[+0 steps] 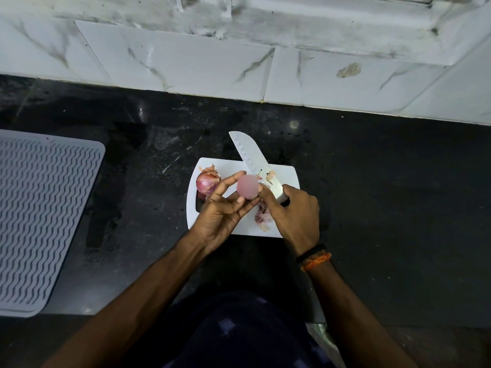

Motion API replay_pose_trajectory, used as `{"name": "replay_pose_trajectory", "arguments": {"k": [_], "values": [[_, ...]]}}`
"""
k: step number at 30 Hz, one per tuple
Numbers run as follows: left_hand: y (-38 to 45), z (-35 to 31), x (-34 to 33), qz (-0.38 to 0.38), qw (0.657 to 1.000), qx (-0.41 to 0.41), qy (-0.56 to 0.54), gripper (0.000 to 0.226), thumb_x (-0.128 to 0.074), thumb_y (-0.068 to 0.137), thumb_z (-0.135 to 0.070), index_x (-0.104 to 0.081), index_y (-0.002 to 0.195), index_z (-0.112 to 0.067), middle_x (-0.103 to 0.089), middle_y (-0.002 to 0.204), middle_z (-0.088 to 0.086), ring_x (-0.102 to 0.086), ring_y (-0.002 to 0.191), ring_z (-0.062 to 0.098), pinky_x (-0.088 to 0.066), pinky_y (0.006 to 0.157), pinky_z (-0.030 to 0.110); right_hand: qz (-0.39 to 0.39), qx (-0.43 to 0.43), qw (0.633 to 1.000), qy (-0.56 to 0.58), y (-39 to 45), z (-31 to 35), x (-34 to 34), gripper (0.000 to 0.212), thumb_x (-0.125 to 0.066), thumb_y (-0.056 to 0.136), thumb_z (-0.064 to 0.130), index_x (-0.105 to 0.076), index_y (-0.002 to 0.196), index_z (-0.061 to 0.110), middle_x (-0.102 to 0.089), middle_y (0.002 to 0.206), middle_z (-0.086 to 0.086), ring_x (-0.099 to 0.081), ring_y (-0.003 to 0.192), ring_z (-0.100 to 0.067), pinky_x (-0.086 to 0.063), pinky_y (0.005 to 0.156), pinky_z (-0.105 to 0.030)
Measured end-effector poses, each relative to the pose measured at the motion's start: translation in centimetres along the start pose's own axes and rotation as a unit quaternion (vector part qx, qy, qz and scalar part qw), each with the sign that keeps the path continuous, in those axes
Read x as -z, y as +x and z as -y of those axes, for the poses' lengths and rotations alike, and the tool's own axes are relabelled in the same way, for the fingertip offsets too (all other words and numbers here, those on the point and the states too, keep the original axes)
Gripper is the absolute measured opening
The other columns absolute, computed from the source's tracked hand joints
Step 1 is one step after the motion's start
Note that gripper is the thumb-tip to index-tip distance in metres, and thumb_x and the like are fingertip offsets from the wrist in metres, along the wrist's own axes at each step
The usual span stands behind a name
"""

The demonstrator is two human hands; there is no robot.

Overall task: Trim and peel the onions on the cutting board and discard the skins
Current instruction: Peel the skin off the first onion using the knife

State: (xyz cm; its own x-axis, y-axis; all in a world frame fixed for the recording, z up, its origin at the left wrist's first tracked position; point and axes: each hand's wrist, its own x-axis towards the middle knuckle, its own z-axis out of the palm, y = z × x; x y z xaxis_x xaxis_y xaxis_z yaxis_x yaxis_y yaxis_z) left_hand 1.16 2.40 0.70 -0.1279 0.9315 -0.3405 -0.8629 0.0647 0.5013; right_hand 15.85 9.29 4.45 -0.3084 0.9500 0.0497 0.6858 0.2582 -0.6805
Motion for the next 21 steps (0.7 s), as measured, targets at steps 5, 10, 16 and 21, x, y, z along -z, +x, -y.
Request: {"name": "replay_pose_trajectory", "arguments": {"k": [5, 10, 16, 21], "values": [[-0.22, -0.03, -0.32, -0.034, 0.991, -0.052, 0.121, 0.054, -0.045, 0.086, 0.025, -0.057, 0.127, -0.008, -0.064, 0.128, 0.019, -0.06, 0.123, 0.031, -0.052, 0.1, 0.042, 0.015, 0.008, 0.999, -0.051, 0.26, -0.53, 0.09, 0.048, -0.054, 0.086, 0.066, -0.058, 0.07, 0.021, -0.069, 0.071, 0.004, -0.056, 0.056, -0.008, -0.031, 0.05, -0.015], [-0.14, 0.44, -0.73, -0.08, 0.954, -0.131, 0.257, 0.045, -0.06, 0.086, 0.017, -0.055, 0.125, -0.005, -0.072, 0.116, -0.002, -0.066, 0.113, 0.022, -0.055, 0.095, 0.044, 0.02, 0.006, 0.996, -0.092, 0.14, -0.53, 0.16, 0.054, -0.049, 0.088, 0.068, -0.069, 0.083, 0.018, -0.067, 0.071, 0.005, -0.044, 0.046, -0.001, -0.022, 0.048, -0.01], [0.21, 0.54, -0.73, -0.142, 0.93, -0.152, 0.303, 0.05, -0.071, 0.082, 0.009, -0.056, 0.127, -0.005, -0.068, 0.123, 0.007, -0.064, 0.116, 0.024, -0.054, 0.096, 0.046, 0.068, -0.053, 0.996, 0.037, 0.07, 0.07, 0.04, 0.039, -0.063, 0.086, 0.057, -0.064, 0.07, 0.022, -0.058, 0.053, 0.017, -0.058, 0.057, 0.005, -0.032, 0.046, -0.009], [0.4, 0.39, -0.71, -0.156, 0.925, -0.17, 0.301, 0.047, -0.074, 0.079, 0.007, -0.059, 0.121, -0.008, -0.064, 0.128, 0.005, -0.063, 0.117, 0.025, -0.056, 0.092, 0.039, 0.089, -0.078, 0.98, 0.159, -0.48, 0.19, -0.25, 0.041, -0.066, 0.084, 0.055, -0.073, 0.079, 0.015, -0.067, 0.061, 0.01, -0.057, 0.05, -0.001, -0.035, 0.051, -0.014]]}}
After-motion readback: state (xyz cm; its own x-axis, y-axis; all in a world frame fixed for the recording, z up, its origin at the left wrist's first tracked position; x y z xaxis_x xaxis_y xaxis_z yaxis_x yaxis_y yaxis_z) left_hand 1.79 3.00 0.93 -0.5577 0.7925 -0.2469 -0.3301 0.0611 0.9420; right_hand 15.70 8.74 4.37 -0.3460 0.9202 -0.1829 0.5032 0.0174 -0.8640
